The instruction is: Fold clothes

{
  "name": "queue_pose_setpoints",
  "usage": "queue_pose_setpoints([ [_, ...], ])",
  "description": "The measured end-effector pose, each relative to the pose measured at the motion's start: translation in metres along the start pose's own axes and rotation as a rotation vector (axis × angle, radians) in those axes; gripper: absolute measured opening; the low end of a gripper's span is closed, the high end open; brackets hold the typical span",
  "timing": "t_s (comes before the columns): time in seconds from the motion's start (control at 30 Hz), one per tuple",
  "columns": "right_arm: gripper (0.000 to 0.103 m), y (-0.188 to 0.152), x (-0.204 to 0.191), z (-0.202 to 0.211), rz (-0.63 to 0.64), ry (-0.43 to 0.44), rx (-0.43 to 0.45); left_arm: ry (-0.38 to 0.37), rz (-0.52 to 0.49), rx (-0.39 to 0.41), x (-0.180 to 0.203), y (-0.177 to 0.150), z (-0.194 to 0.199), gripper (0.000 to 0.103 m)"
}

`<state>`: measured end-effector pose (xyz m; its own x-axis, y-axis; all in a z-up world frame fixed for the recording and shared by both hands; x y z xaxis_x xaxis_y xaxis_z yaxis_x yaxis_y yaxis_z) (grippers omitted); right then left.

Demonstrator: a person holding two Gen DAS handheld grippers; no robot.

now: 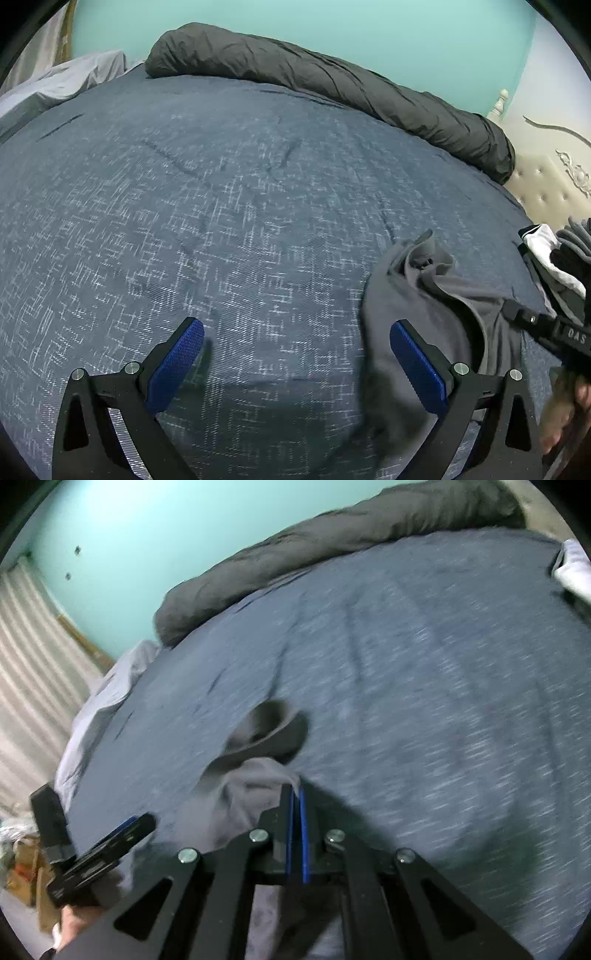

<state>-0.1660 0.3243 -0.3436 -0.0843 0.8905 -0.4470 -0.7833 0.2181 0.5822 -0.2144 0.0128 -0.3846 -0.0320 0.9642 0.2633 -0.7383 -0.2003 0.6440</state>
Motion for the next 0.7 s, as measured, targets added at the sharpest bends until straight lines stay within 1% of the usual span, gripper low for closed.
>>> queue_pose_setpoints([
  [0.1,0.003,0.006,0.02,0.002,-0.014,-0.078,0.013,-0.008,-0.014,-0.005,0.007,-0.002,-0.002,0.103],
  [0.13,0.003,0.005,0.024,0.002,-0.025,-0.086,0.012,-0.011,-0.018,-0.007,0.009,-0.002,-0.003,0.103],
  [0.23,0.004,0.006,0.029,0.006,-0.029,-0.151,0.02,-0.016,-0.027,-0.008,0.014,-0.003,-0.003,0.103],
  [0.27,0.006,0.007,0.026,0.008,-0.024,-0.153,0.03,-0.017,-0.029,-0.009,0.015,-0.002,-0.003,0.103],
  [0.33,0.007,0.011,0.011,0.012,-0.001,-0.101,0.051,-0.018,-0.03,-0.011,0.015,-0.002,-0.004,0.103],
  [0.37,0.012,0.013,0.002,0.015,0.014,-0.071,0.061,-0.018,-0.029,-0.012,0.015,-0.002,-0.004,0.103],
  [0.4,0.024,0.014,-0.007,0.017,0.028,-0.033,0.064,-0.017,-0.028,-0.014,0.015,-0.002,-0.004,0.103],
  [0.47,0.04,0.009,-0.025,0.015,0.043,0.05,0.032,-0.017,-0.026,-0.018,0.015,-0.002,-0.005,0.103],
  [0.57,0.043,-0.002,-0.046,0.008,0.068,0.14,-0.027,-0.017,-0.027,-0.024,0.013,-0.004,-0.005,0.103],
  [0.6,0.045,-0.008,-0.053,0.002,0.099,0.135,-0.056,-0.017,-0.027,-0.025,0.013,-0.004,-0.004,0.103],
  [0.7,0.045,-0.027,-0.061,-0.014,0.147,0.096,-0.124,-0.024,-0.025,-0.027,0.011,-0.004,-0.003,0.103],
])
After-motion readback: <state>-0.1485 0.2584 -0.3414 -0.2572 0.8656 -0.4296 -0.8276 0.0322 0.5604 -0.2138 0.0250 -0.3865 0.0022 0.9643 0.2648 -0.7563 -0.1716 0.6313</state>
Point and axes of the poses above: each gripper's, at about its wrist camera, not at the fingertips, and z roughly against the way its jaws point, x to its right, y to its top, the point moved 6 cm from there along -z, roughly the way its jaws point, and after that the axes turned 1 degree about z, right-handed, at the moved point
